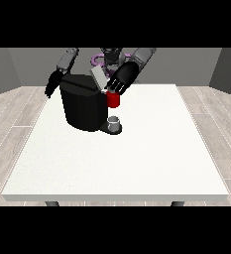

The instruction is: Insert the coffee pod into the coffee machine and close the lid

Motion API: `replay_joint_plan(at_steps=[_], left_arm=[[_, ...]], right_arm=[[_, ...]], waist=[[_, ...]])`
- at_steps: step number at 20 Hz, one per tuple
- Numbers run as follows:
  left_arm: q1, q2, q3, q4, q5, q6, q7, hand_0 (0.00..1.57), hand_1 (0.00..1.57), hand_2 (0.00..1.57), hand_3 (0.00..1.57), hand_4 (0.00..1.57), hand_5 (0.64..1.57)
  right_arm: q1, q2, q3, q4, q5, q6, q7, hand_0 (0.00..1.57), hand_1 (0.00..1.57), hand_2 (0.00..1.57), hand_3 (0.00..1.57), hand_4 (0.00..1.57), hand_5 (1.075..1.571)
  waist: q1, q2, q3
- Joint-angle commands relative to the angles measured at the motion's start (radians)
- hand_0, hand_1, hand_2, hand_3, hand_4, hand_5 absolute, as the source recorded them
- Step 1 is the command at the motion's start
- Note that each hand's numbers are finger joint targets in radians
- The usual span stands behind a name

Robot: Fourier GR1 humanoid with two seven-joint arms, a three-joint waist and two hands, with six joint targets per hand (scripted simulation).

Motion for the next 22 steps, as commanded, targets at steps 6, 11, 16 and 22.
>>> replay_joint_plan(at_steps=[6,11,16,22], left_arm=[[0.004,-0.007,0.002,0.025,-0.023,0.055,0.003,1.23,1.23,1.27,1.21,0.39,1.571],[-0.032,0.008,0.006,0.018,-0.012,0.011,-0.010,1.22,1.22,1.24,1.20,0.36,1.571],[-0.008,-0.032,-0.004,0.004,-0.032,0.096,-0.017,1.24,1.24,1.26,1.20,0.29,1.571],[-0.008,0.054,-0.051,0.028,-0.108,0.108,-0.074,1.21,1.21,1.22,1.09,0.00,1.571]], right_arm=[[0.012,-0.011,0.009,-0.017,0.005,0.013,0.006,0.00,0.00,0.00,0.00,0.00,1.571],[0.002,-0.002,-0.013,0.029,-0.012,0.002,0.014,0.00,0.00,0.00,0.00,0.00,1.571],[0.003,-0.008,-0.014,0.025,-0.007,0.001,-0.014,0.00,0.00,0.00,0.00,0.00,1.571],[-0.006,-0.005,0.006,-0.011,-0.002,0.010,0.004,0.00,0.00,0.00,0.00,0.00,1.571]], waist=[[-0.030,-0.011,-0.0002],[0.005,-0.022,0.0000],[0.001,-0.020,-0.0001],[-0.027,0.014,-0.0003]])
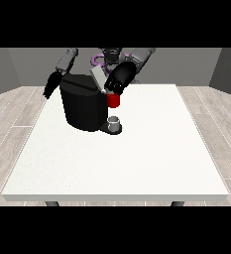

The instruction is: Insert the coffee pod into the coffee machine and close the lid

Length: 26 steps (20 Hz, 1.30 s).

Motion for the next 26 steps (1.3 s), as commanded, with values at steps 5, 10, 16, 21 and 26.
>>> replay_joint_plan(at_steps=[5,10,16,21,26], left_arm=[[0.059,0.059,-0.014,0.045,-0.054,0.085,-0.092,1.14,1.14,1.15,1.00,0.00,1.571],[0.002,0.011,0.014,0.034,-0.023,0.055,-0.035,1.11,1.11,1.12,0.97,0.00,1.571],[0.013,0.026,0.023,0.037,-0.030,0.117,-0.105,1.25,1.25,1.21,0.95,0.00,1.571],[-0.025,0.031,0.028,0.042,-0.040,0.112,-0.075,1.27,1.27,1.24,0.97,0.00,1.571],[-0.013,0.079,0.013,0.041,-0.074,0.144,-0.140,1.04,1.04,1.05,0.74,0.00,1.571]], right_arm=[[-0.010,-0.006,0.022,-0.079,0.000,0.017,0.065,0.00,0.00,0.00,0.00,0.00,1.571],[0.034,-0.006,0.013,-0.015,0.008,0.010,0.016,0.00,0.00,0.00,0.00,0.00,1.571],[-0.005,0.002,0.025,-0.056,0.013,0.003,0.038,0.00,0.00,0.00,0.00,0.08,1.571],[-0.008,-0.018,0.031,-0.047,0.012,0.036,0.046,0.00,0.00,0.00,0.00,0.00,1.571],[-0.009,-0.001,0.045,-0.069,0.039,0.001,0.031,0.00,0.00,0.00,0.00,0.22,1.571]], waist=[[-0.036,0.038,-0.0015],[-0.035,0.012,-0.0006],[-0.035,0.039,-0.0010],[-0.068,0.041,-0.0007],[-0.063,0.086,-0.0006]])
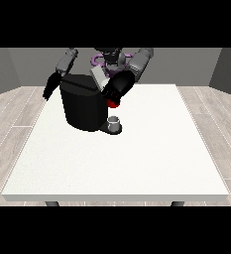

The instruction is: Insert the coffee pod into the coffee machine and close the lid

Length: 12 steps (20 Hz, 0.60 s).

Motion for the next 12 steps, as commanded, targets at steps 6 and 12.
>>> replay_joint_plan(at_steps=[6,12], left_arm=[[-0.011,0.008,-0.033,-0.015,-0.064,0.068,-0.012,0.00,0.00,0.69,0.55,0.00,1.571],[0.015,0.031,-0.014,0.018,-0.060,0.067,-0.048,0.00,0.00,0.56,0.46,0.00,1.571]], right_arm=[[0.003,-0.002,-0.012,0.035,0.005,-0.010,-0.041,0.00,0.00,0.00,0.00,0.09,1.571],[0.003,-0.003,-0.007,-0.002,0.014,-0.017,0.026,0.00,0.00,0.00,0.00,0.15,1.571]], waist=[[0.011,0.028,-0.0009],[0.013,-0.016,-0.0015]])
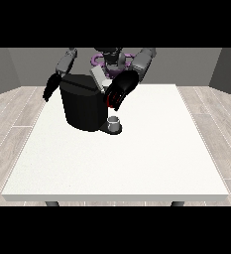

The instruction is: Insert the coffee pod into the coffee machine and close the lid

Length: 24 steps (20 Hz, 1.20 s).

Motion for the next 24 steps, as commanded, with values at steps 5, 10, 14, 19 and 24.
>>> replay_joint_plan(at_steps=[5,10,14,19,24], left_arm=[[-0.003,-0.021,-0.002,0.011,-0.014,0.006,0.014,0.00,0.00,0.36,0.25,0.00,1.571],[0.060,-0.119,-0.017,-0.020,0.014,-0.064,0.065,0.00,0.00,0.00,0.06,0.00,1.571],[0.207,-0.178,-0.020,-0.014,0.033,-0.037,0.027,0.00,0.00,0.00,0.00,0.00,1.571],[0.244,-0.316,0.118,-0.059,0.232,-0.068,0.012,0.00,0.00,0.15,0.00,0.00,1.571],[0.446,-0.455,0.306,-0.023,0.466,-0.064,-0.040,0.00,0.00,0.00,0.00,0.41,1.571]], right_arm=[[-0.005,0.008,-0.028,0.036,-0.027,-0.002,-0.024,0.00,0.00,0.00,0.00,0.09,1.571],[0.073,0.002,-0.079,0.143,-0.037,-0.029,-0.035,0.00,0.00,0.00,0.00,0.00,1.571],[0.191,0.016,-0.051,0.135,-0.035,-0.005,-0.055,0.00,0.00,0.00,0.00,0.00,1.571],[0.236,-0.021,-0.115,0.207,-0.076,0.015,-0.090,0.00,0.00,0.00,0.00,0.00,1.571],[0.322,-0.006,-0.128,0.187,-0.076,-0.020,-0.106,0.00,0.00,0.00,0.00,0.00,1.571]], waist=[[0.025,-0.017,-0.0010],[0.139,-0.170,-0.0006],[0.167,-0.260,-0.0014],[0.263,-0.363,-0.0021],[0.354,-0.484,-0.0060]])
